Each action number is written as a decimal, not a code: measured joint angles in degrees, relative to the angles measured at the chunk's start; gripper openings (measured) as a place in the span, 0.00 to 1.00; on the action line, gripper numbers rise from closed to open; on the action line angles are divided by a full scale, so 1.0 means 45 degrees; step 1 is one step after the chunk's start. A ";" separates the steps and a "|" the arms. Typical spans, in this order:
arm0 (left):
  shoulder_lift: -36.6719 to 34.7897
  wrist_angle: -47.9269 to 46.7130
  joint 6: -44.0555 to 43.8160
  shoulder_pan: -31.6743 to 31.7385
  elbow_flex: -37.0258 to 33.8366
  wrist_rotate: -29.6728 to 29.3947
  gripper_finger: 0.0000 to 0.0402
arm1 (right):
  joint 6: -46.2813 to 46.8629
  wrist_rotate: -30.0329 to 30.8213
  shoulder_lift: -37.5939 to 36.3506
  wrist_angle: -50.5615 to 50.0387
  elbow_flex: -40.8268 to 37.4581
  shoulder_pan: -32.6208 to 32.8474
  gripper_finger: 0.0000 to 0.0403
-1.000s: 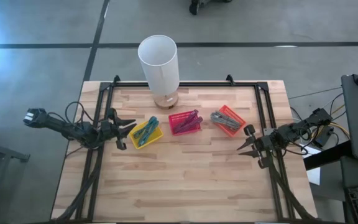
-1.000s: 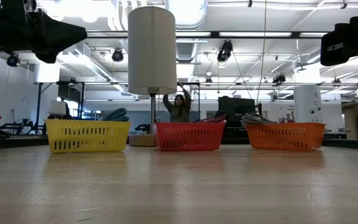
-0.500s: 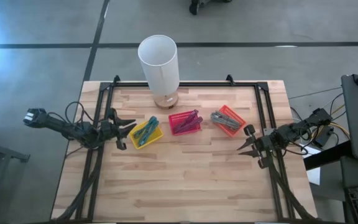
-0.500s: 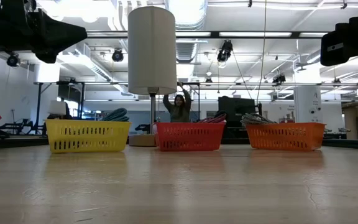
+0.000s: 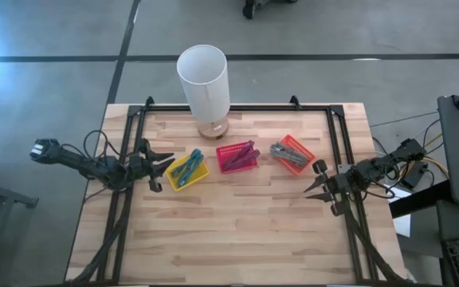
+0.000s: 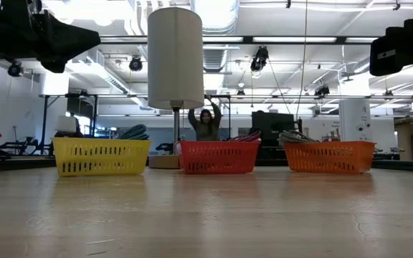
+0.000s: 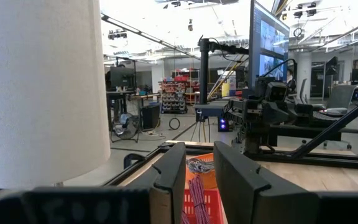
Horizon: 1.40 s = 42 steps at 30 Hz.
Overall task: Pick & Place USB Port
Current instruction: Return to Home Position
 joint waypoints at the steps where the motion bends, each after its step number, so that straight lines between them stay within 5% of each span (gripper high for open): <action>1: -0.0003 0.0004 -0.0002 -0.0003 -0.0002 0.0000 0.22 | 0.0011 0.0000 0.0000 0.0001 0.0000 0.0001 0.22; 42: -0.0002 0.0002 0.0000 -0.0003 0.0001 0.0000 0.22 | -0.0047 -0.0001 0.0000 0.0002 0.0000 0.0001 0.18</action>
